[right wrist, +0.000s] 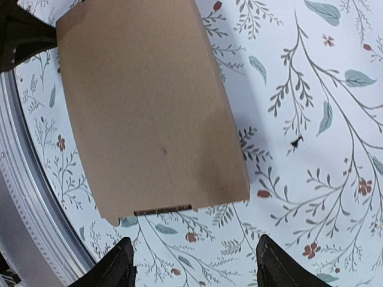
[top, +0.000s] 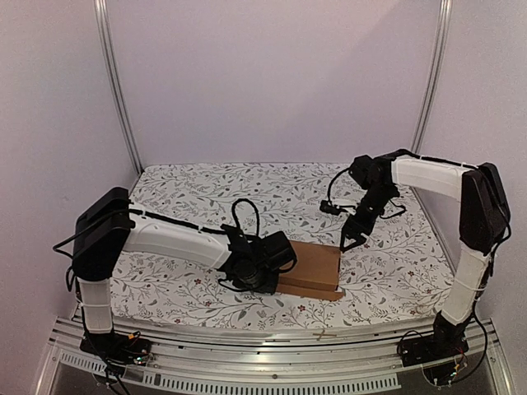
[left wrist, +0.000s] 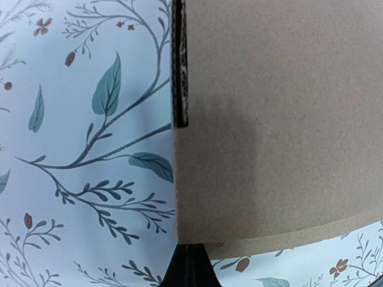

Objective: Fold the paper box

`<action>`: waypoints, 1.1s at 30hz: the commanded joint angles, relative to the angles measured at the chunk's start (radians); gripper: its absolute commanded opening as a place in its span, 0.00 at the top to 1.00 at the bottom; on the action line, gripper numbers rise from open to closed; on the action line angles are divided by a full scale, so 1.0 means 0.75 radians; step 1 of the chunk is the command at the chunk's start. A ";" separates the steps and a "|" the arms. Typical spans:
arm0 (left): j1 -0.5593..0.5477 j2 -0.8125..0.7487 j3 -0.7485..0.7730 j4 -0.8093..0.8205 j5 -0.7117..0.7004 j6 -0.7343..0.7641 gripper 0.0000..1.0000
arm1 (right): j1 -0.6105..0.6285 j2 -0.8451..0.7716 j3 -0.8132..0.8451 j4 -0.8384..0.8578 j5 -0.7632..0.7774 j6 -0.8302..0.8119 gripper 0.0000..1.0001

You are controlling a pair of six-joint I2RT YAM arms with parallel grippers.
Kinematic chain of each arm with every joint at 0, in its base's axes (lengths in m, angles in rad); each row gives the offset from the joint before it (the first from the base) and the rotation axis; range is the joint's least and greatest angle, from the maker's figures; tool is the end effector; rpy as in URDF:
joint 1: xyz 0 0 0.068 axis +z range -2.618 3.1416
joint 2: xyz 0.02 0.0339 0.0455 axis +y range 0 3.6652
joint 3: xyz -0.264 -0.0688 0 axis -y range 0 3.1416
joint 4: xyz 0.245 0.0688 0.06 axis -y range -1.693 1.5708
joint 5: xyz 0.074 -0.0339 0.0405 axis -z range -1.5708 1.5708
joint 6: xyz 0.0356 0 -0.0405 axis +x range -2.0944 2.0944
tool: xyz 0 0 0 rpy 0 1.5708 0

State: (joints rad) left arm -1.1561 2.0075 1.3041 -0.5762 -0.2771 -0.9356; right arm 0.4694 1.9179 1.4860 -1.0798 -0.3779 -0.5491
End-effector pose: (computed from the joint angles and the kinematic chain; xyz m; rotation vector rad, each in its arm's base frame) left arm 0.1654 -0.3515 0.1363 0.2470 2.7432 -0.1570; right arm 0.3185 0.1763 0.2068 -1.4846 2.6239 0.5725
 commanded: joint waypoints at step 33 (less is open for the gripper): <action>0.107 -0.445 0.063 -0.300 -0.036 0.243 1.00 | 0.118 0.157 -0.041 0.332 0.118 -0.181 0.55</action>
State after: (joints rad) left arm -1.1580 1.7386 1.3228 -0.7689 -0.2710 -0.8398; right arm 0.5495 1.9842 1.3453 -0.8169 -0.1932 -0.7090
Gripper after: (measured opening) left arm 0.011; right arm 0.443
